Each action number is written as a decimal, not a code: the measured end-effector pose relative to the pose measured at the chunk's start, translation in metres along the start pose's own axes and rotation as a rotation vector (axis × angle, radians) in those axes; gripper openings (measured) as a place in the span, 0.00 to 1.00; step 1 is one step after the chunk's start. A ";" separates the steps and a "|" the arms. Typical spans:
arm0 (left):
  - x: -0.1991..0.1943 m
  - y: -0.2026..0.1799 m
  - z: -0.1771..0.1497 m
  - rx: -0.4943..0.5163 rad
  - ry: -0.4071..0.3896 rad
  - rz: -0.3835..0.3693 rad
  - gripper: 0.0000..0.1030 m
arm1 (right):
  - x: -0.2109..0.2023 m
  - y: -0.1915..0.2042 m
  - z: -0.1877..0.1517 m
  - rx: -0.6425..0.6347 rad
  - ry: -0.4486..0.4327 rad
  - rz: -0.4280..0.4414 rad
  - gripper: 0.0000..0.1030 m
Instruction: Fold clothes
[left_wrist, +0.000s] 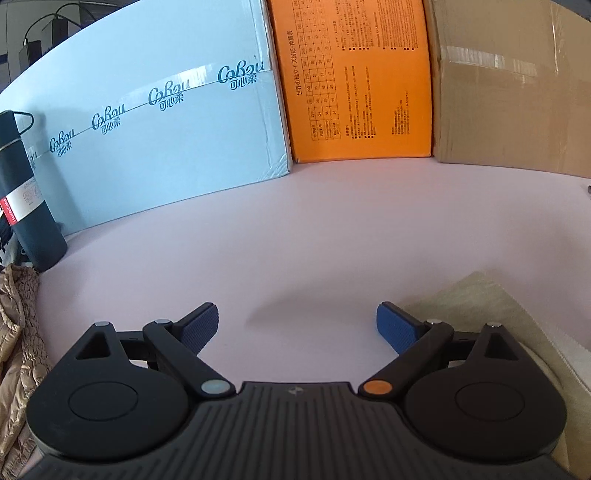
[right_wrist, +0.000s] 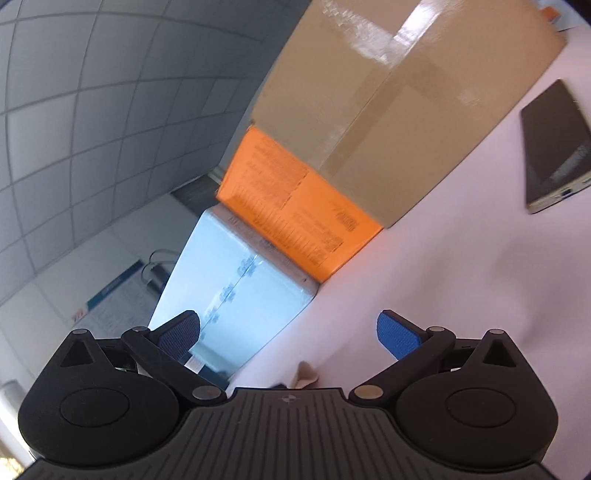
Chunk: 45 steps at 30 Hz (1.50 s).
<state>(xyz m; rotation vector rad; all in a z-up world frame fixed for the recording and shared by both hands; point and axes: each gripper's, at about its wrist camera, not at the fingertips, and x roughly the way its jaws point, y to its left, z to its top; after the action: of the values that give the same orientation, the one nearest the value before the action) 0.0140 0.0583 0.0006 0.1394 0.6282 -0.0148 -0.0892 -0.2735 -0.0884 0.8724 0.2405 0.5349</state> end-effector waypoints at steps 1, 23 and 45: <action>0.000 0.002 0.000 -0.010 0.003 -0.008 0.90 | -0.001 -0.002 0.001 0.013 -0.008 0.004 1.00; -0.014 0.019 -0.008 -0.086 -0.055 -0.196 0.90 | 0.017 0.006 0.011 -0.081 0.003 0.088 1.00; -0.044 0.022 -0.002 -0.035 -0.181 -0.170 0.90 | -0.015 -0.011 0.008 0.068 -0.086 0.053 1.00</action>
<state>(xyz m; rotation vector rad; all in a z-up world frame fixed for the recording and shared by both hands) -0.0218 0.0789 0.0281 0.0493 0.4578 -0.1785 -0.0947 -0.2925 -0.0916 0.9674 0.1583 0.5395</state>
